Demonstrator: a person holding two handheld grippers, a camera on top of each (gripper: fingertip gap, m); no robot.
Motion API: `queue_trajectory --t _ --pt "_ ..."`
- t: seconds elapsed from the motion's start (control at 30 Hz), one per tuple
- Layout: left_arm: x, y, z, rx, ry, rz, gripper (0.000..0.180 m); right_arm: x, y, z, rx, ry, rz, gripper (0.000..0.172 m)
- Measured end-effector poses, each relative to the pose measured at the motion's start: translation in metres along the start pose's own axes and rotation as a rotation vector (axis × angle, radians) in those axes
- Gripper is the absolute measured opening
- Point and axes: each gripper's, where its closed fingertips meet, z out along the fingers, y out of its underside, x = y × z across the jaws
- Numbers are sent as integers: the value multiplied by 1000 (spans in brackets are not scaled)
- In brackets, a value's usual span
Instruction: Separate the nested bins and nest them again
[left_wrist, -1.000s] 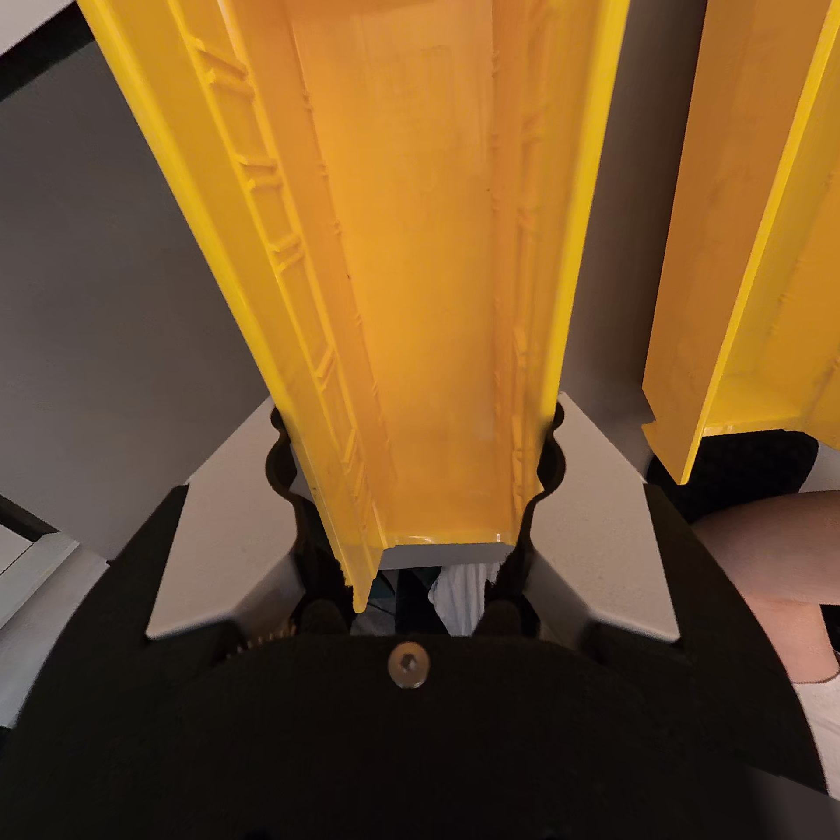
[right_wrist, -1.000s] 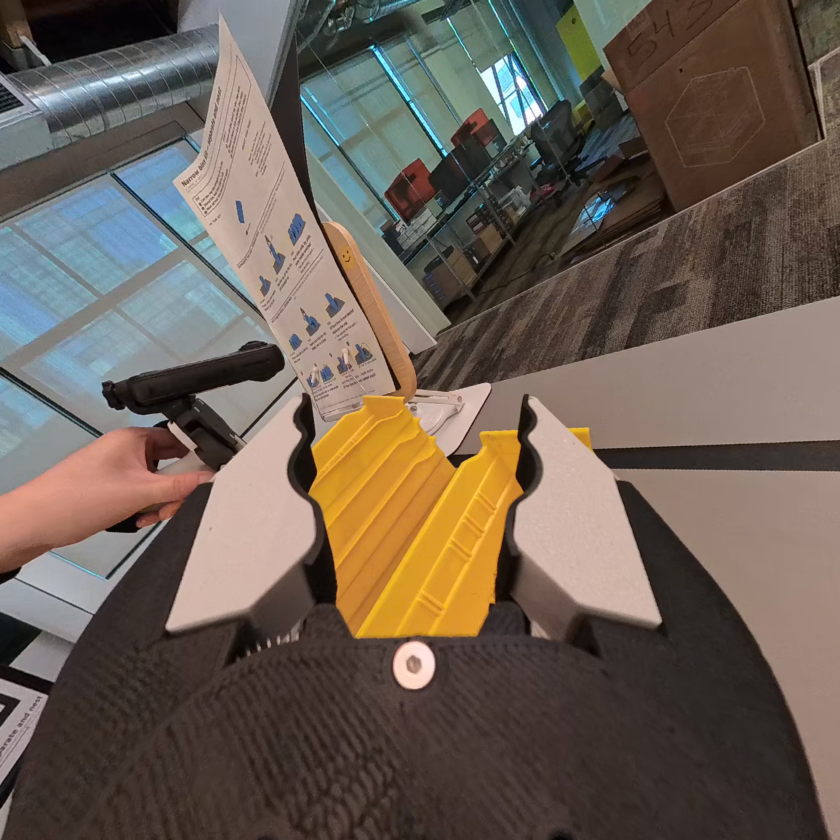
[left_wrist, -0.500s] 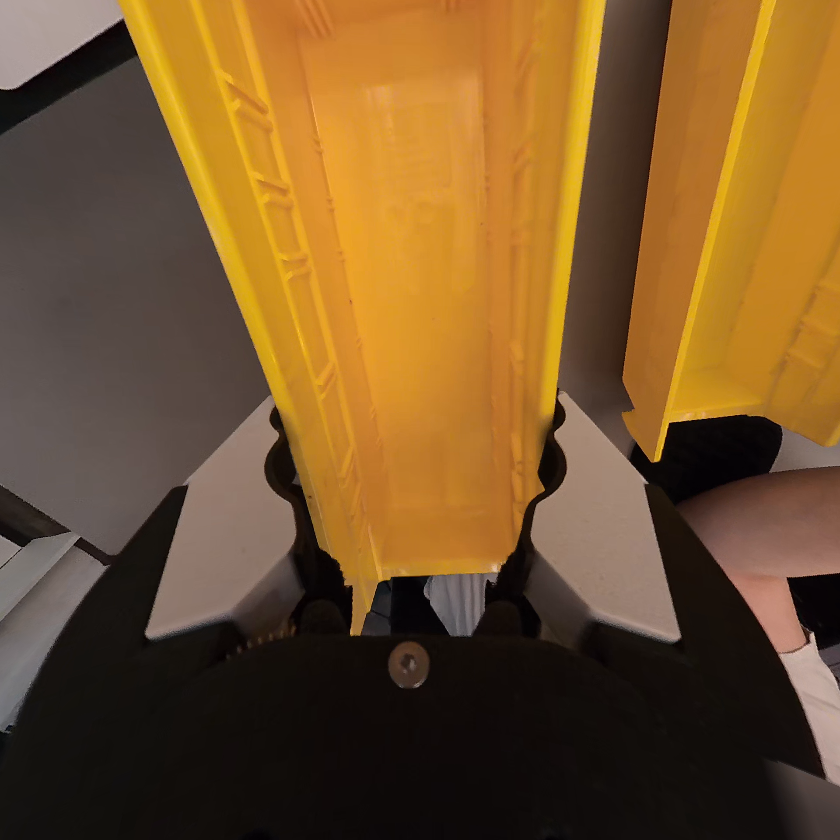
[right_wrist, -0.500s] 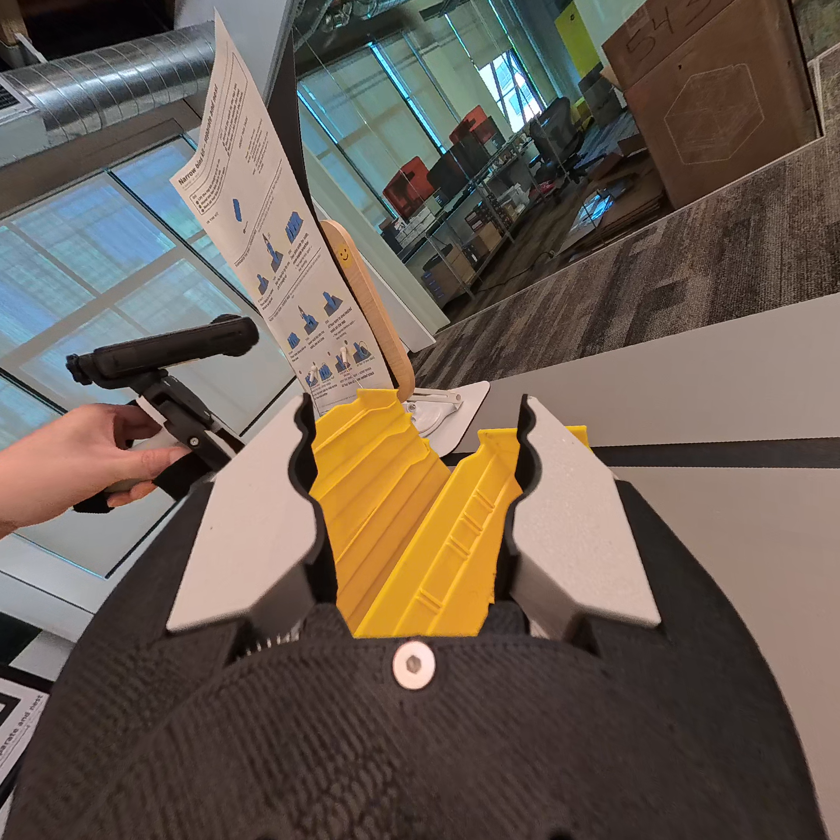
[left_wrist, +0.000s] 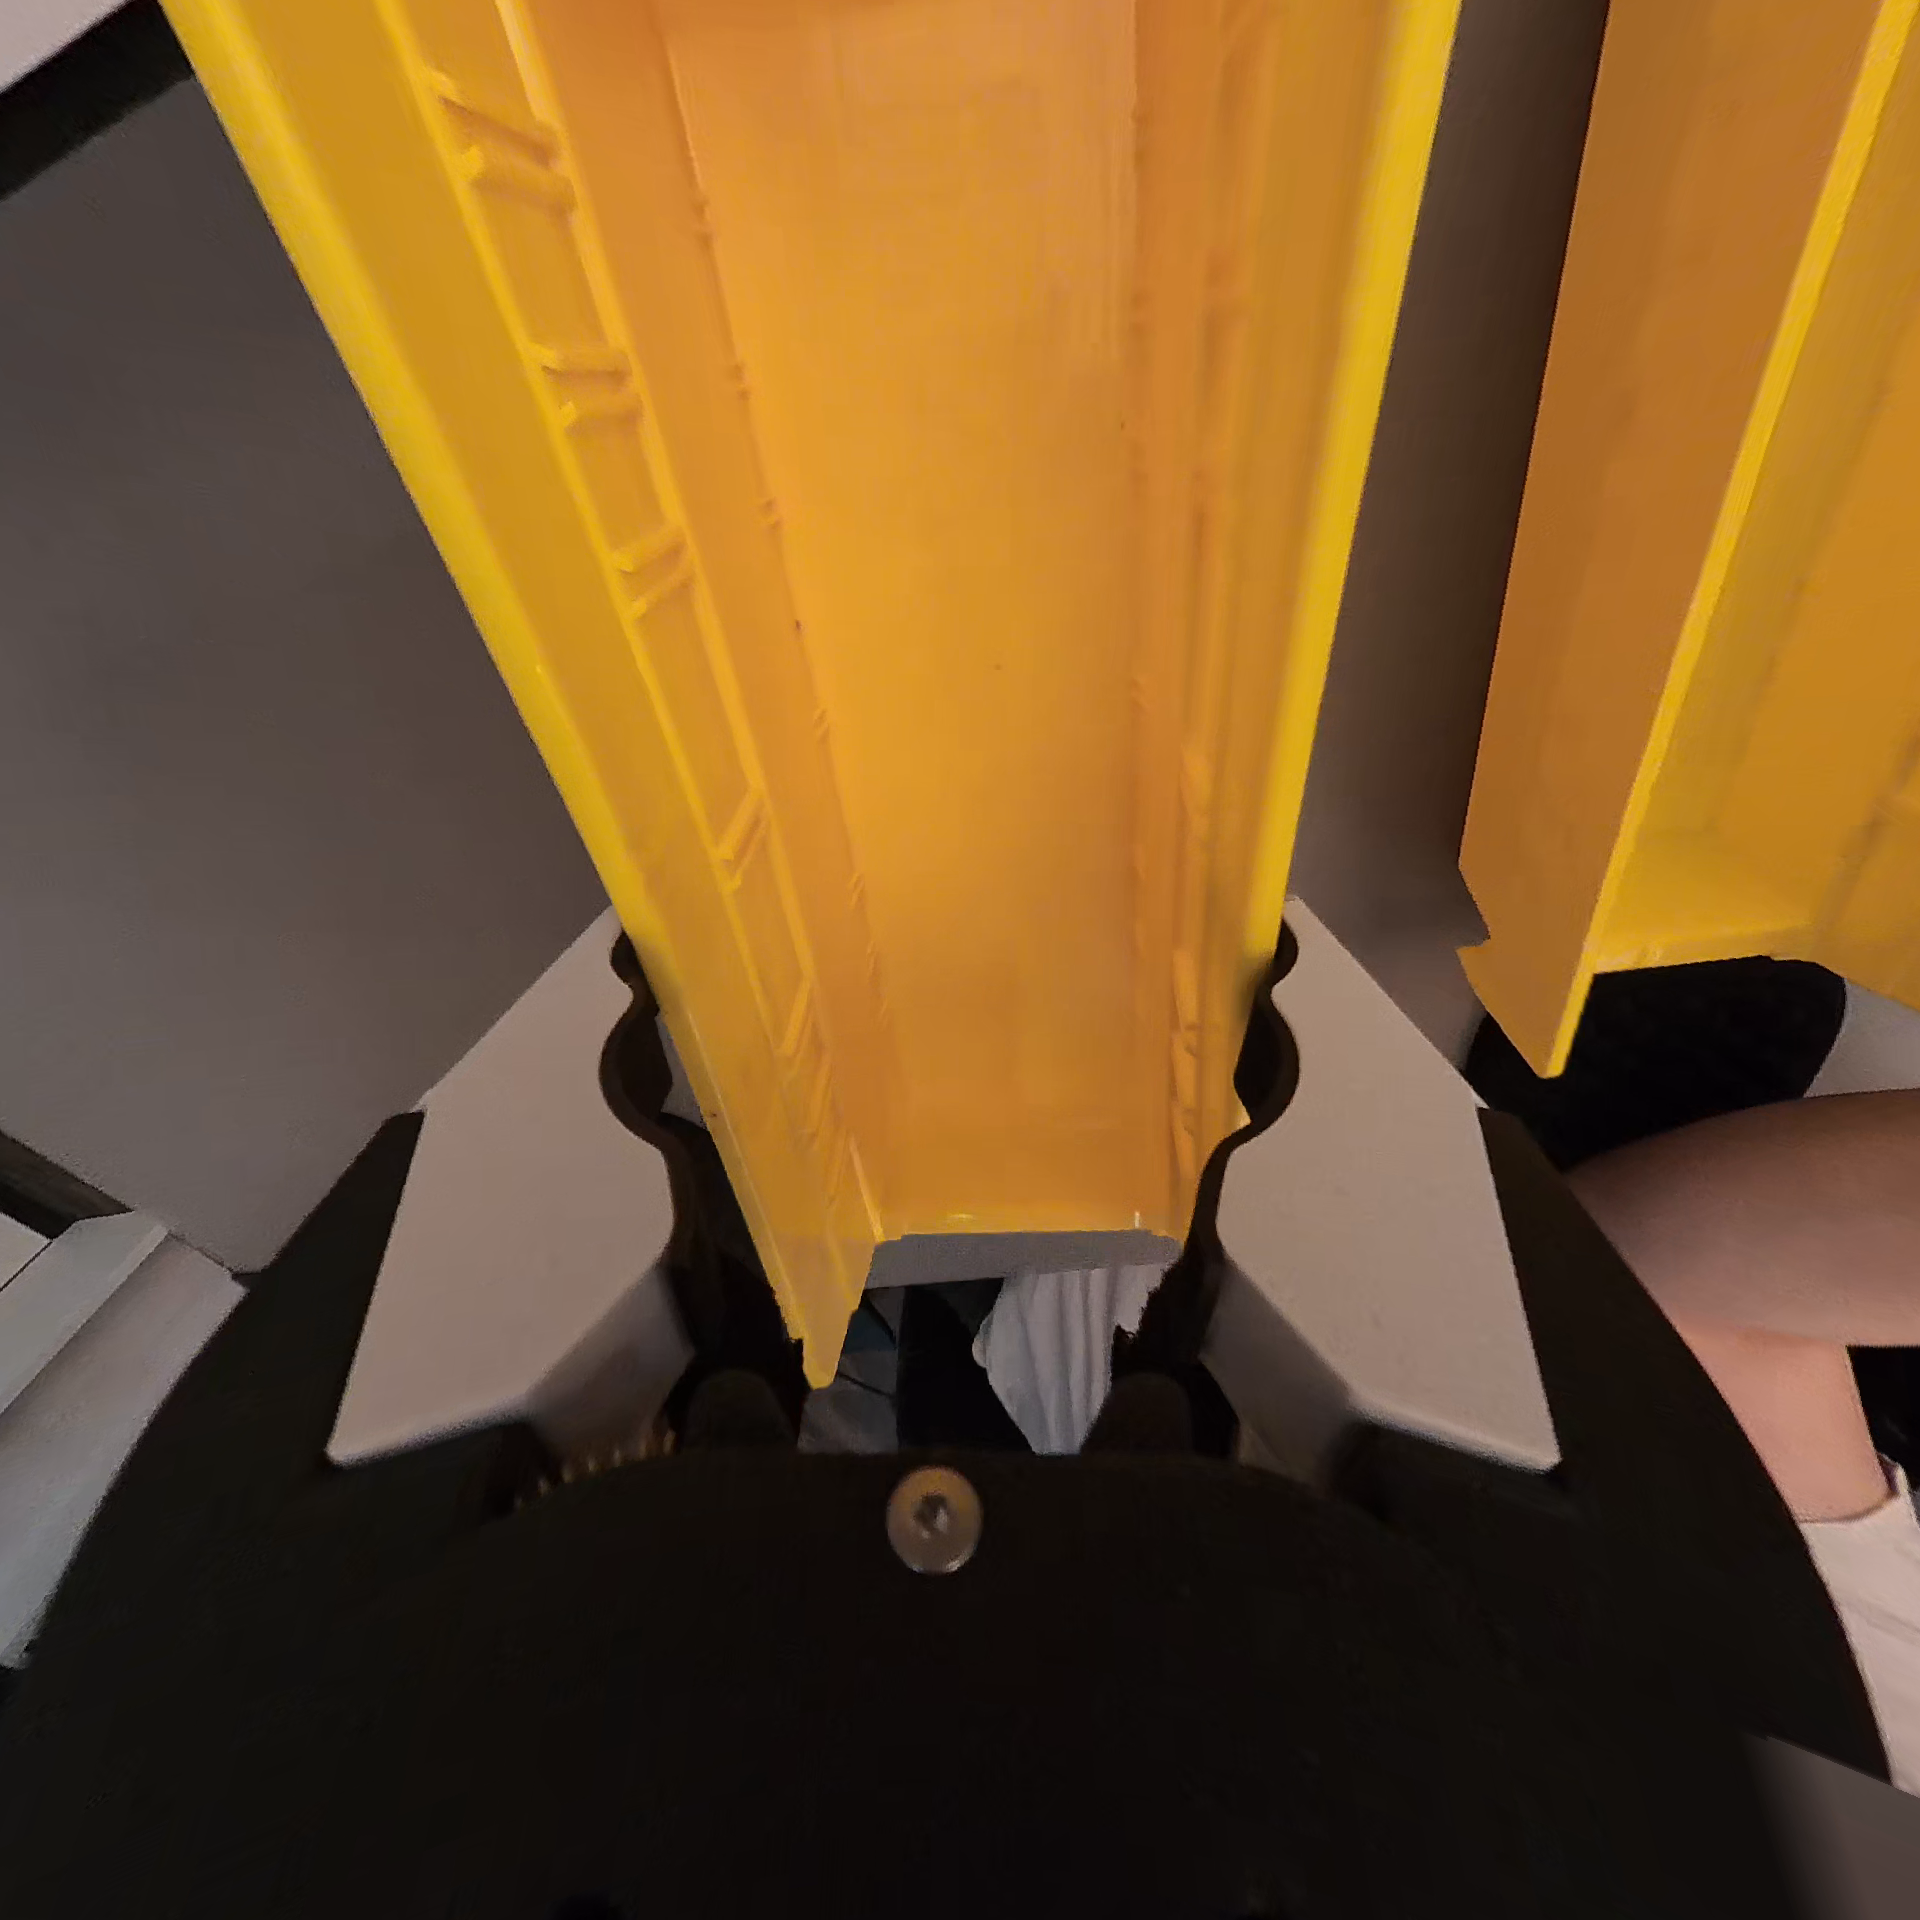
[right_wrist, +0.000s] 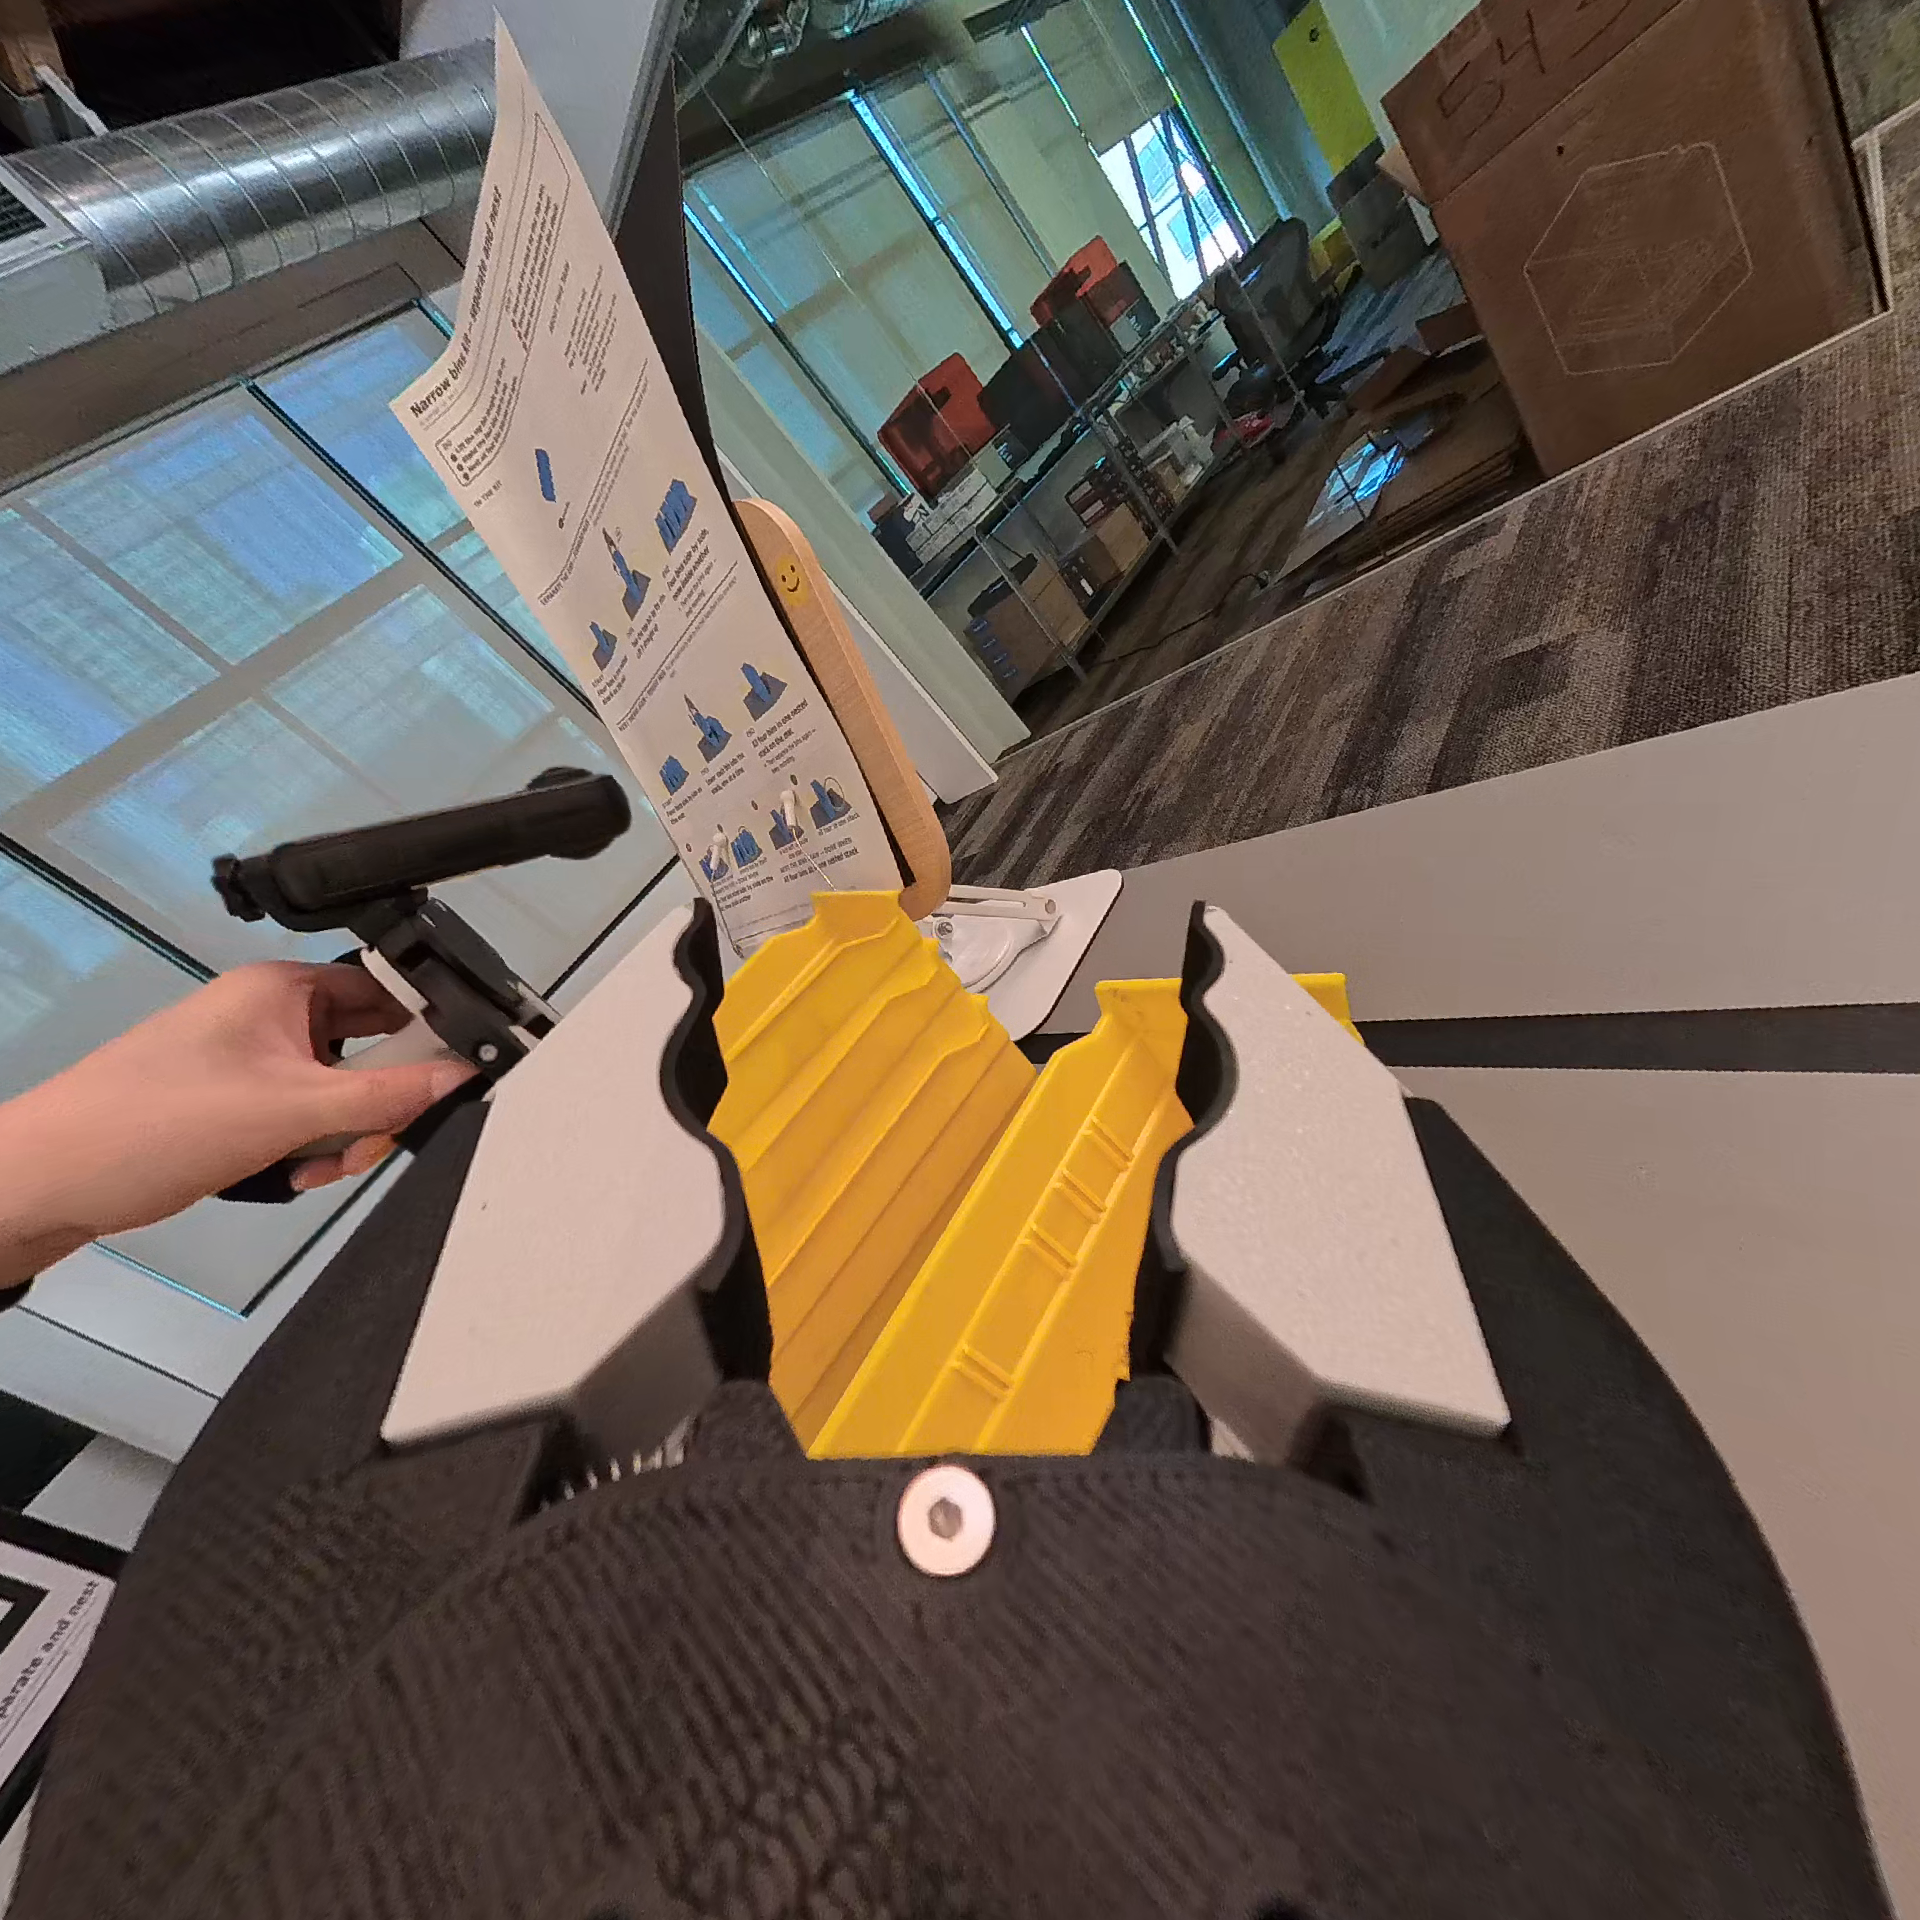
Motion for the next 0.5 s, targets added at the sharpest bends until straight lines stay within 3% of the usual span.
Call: queue_trajectory --t 0.33,0.4,0.5 --pt "2 -1 8 9 7 7 114 -19 12 8 -82 -64 -61 88" --pt "2 -2 8 6 9 8 114 -53 22 7 -151 -199 -147 79" --pt "2 -1 8 7 13 9 114 -146 69 -20 -380 -635 -318 41"
